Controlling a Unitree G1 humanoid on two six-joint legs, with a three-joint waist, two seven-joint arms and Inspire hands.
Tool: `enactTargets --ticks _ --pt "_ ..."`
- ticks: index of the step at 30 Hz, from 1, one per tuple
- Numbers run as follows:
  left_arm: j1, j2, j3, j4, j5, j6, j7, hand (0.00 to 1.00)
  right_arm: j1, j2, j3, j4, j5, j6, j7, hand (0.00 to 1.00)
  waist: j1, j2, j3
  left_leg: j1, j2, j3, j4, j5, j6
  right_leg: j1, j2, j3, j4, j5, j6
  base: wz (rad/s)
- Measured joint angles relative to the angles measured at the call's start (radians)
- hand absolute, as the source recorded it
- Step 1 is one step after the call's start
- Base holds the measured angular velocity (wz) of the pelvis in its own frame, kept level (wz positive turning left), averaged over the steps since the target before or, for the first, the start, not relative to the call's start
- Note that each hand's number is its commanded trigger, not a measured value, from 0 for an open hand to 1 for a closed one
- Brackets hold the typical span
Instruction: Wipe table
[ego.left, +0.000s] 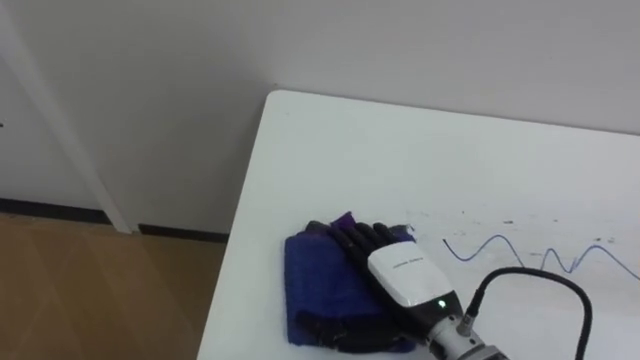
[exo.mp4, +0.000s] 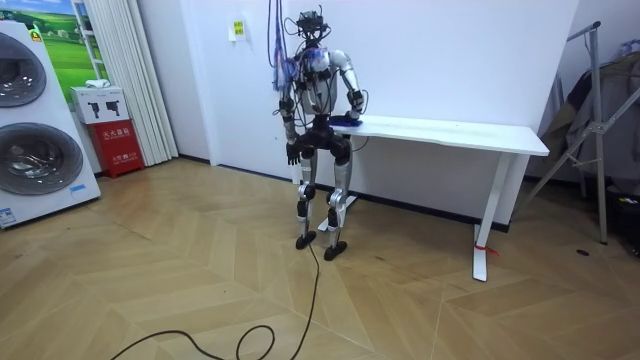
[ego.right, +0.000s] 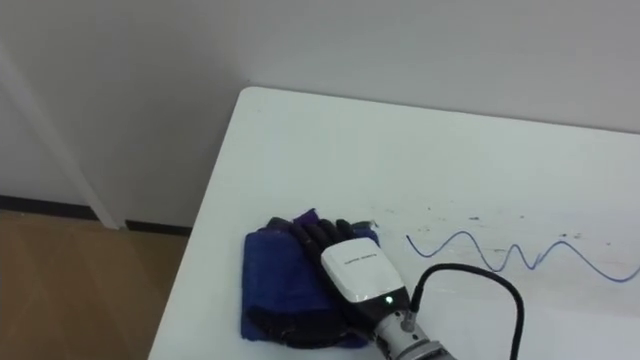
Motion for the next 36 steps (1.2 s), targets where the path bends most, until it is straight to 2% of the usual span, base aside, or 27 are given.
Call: enactTargets --ticks 1,8,12,19,28,31,34,36 --pt "0.0 0.0 0.0 0.0 0.002 0.0 0.0 0.0 0.001 0.001 -0.003 0.002 0.0 0.0 -0.002 1.0 0.0 0.0 0.0 0.0 0.0 -0.001 0.0 0.0 0.0 0.001 -0.001 -0.004 0.0 0.0 0.0 0.08" --pt "0.003 -0.001 0.016 -0.004 0.005 0.048 0.0 0.0 0.002 0.003 -0.026 0.03 -0.028 0.012 -0.092 1.0 -0.002 0.006 -0.0027 0.005 -0.002 -0.004 0.004 0.0 0.002 0.011 -0.006 -0.041 0.001 0.0 0.0 0.02" --pt "0.011 -0.001 0.017 -0.016 0.005 0.052 0.0 0.0 -0.01 0.026 -0.069 0.029 -0.008 0.012 -0.125 1.0 -0.002 0.014 -0.0074 0.014 -0.001 0.001 0.002 0.0 0.002 0.018 -0.005 -0.041 0.001 0.0 0.0 0.0" --pt "0.019 -0.007 0.032 -0.023 0.018 0.054 0.0 0.0 -0.007 0.034 -0.08 0.03 0.084 0.01 -0.128 1.0 -0.002 0.017 -0.0064 0.031 0.0 0.006 -0.002 0.0 0.003 0.025 -0.005 -0.041 0.0 0.0 0.0 -0.02" --pt "0.038 -0.008 0.054 -0.023 0.023 0.068 0.0 0.0 -0.017 0.044 -0.093 0.033 0.188 0.013 -0.077 1.0 -0.004 0.008 -0.0078 0.028 -0.004 0.001 0.0 0.0 0.003 0.029 -0.004 -0.042 0.001 0.0 0.0 -0.01" --pt "0.037 -0.013 0.047 -0.021 0.022 0.083 0.014 0.0 -0.03 0.056 -0.081 0.042 0.25 0.035 -0.063 1.0 0.002 0.007 -0.0069 0.029 -0.008 -0.003 0.0 0.0 0.003 0.03 -0.004 -0.042 0.002 0.0 0.0 -0.01" --pt "0.035 -0.033 0.046 0.002 0.008 0.089 0.043 0.0 -0.085 0.092 -0.079 0.075 0.349 0.074 -0.012 1.0 0.004 0.008 -0.0045 0.03 -0.001 0.003 0.001 0.0 0.003 0.028 -0.004 -0.039 0.003 0.0 0.0 -0.09" --pt "0.039 -0.048 0.049 0.0 0.006 0.098 0.042 0.0 -0.191 0.121 -0.08 0.141 0.435 0.115 0.052 1.0 0.011 0.007 0.004 0.026 0.001 0.014 0.001 0.001 0.001 0.019 -0.003 -0.031 0.004 0.001 -0.002 -0.17"
